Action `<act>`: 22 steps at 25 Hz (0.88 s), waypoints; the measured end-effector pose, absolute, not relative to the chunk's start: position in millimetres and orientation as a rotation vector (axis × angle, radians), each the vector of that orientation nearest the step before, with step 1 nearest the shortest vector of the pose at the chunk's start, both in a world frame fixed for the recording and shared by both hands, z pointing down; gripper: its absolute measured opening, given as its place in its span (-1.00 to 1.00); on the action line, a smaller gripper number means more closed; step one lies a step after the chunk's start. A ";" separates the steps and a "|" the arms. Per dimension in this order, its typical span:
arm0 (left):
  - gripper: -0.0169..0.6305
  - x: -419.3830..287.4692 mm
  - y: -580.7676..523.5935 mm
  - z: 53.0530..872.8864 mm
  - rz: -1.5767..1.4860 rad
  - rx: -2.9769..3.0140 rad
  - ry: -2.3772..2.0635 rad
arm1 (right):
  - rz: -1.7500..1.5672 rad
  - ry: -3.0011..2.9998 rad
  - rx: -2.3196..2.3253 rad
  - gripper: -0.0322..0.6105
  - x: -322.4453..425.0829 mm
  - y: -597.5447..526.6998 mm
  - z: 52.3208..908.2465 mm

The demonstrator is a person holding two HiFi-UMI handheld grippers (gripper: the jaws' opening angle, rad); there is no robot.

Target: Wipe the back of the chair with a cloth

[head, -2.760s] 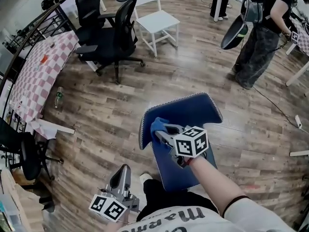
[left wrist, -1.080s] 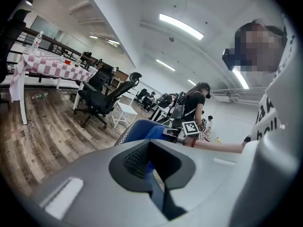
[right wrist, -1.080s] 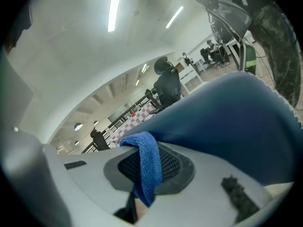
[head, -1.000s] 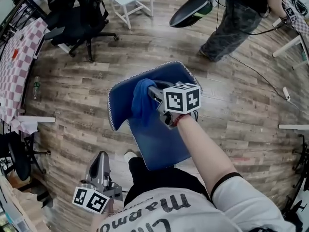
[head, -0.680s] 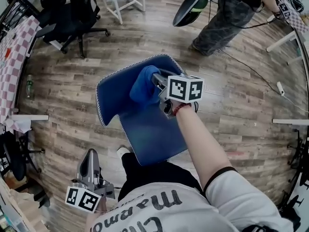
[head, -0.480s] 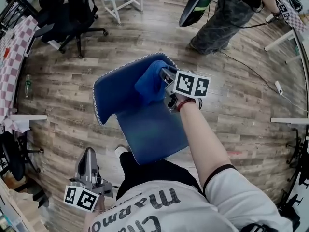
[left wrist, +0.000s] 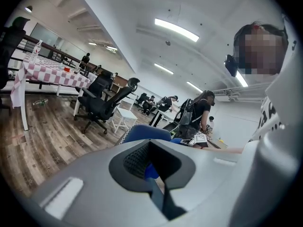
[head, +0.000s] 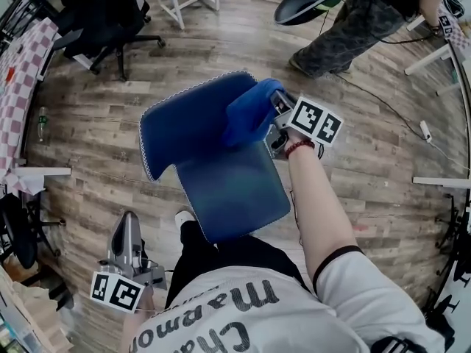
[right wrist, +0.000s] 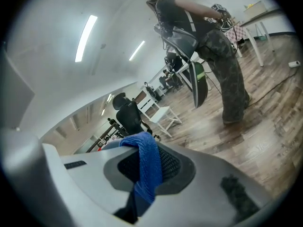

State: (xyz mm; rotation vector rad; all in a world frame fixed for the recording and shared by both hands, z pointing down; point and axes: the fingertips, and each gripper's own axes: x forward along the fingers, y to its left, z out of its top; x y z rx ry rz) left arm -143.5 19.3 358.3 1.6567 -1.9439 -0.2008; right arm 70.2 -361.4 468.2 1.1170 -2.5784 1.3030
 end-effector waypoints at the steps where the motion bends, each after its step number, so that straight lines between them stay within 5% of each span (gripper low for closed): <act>1: -0.94 -145.1 20.0 359.5 -0.200 1.656 -1.940 | 1.297 -2.573 1.142 -0.74 75.3 -361.5 468.0; 12: -0.94 -165.8 -21.7 373.7 -0.235 1.760 -1.777 | 1.164 -2.593 1.178 -0.74 57.3 -325.8 447.2; 22: -0.94 -221.2 -66.7 381.6 -0.187 1.869 -1.641 | 1.132 -2.598 0.998 -0.74 -44.1 -259.2 454.5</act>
